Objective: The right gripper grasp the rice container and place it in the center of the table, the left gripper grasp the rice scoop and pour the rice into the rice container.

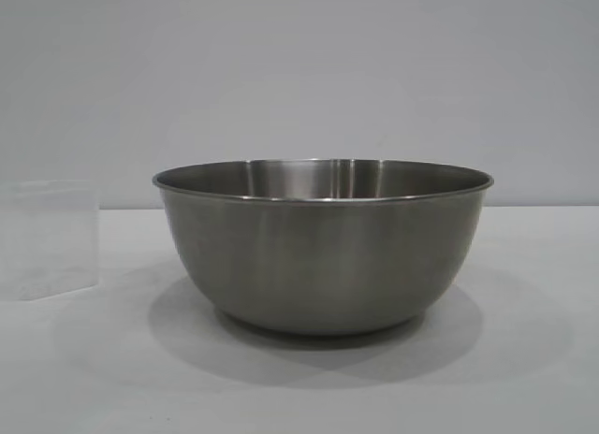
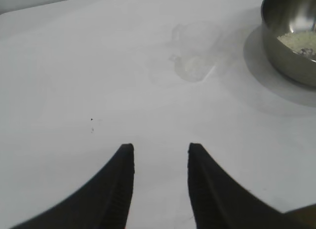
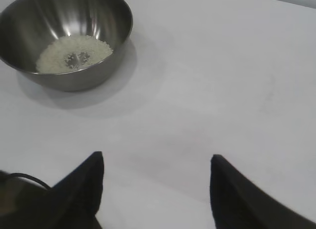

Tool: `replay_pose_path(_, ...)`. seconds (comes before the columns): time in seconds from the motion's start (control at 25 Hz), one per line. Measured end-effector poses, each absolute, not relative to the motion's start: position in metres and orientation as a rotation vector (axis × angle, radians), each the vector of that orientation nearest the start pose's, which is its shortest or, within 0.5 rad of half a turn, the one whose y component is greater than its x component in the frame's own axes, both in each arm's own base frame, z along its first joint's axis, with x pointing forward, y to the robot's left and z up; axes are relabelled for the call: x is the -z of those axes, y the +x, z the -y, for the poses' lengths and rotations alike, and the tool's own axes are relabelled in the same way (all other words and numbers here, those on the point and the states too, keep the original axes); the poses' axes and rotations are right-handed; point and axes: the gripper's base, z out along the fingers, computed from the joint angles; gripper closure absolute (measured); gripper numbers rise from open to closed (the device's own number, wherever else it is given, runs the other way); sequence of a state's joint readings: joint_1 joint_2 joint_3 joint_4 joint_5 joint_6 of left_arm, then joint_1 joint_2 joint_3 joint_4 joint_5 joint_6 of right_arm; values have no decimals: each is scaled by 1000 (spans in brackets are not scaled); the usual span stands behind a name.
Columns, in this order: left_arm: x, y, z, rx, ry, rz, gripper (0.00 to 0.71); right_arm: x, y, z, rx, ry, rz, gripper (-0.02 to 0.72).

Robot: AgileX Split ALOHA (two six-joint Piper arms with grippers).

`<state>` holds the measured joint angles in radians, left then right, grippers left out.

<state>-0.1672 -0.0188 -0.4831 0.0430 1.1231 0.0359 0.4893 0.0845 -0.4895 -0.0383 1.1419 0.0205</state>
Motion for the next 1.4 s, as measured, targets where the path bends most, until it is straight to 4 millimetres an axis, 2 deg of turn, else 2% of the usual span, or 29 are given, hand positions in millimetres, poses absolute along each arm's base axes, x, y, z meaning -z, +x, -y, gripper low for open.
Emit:
replay_pose_path(0.4,-268,-8,-5,27,210,-2093,487,-268,-8,5,-274,-524,-2065,271)
replay_pose_path(1.28,-268,-8,-5,27,209,-2091,487,-268,-8,5,-281,-529,-2064,271)
replay_pose_path(1.4,-268,-8,-5,21,200,-2092,487,-268,-9,4,-263,-489,-2072,271)
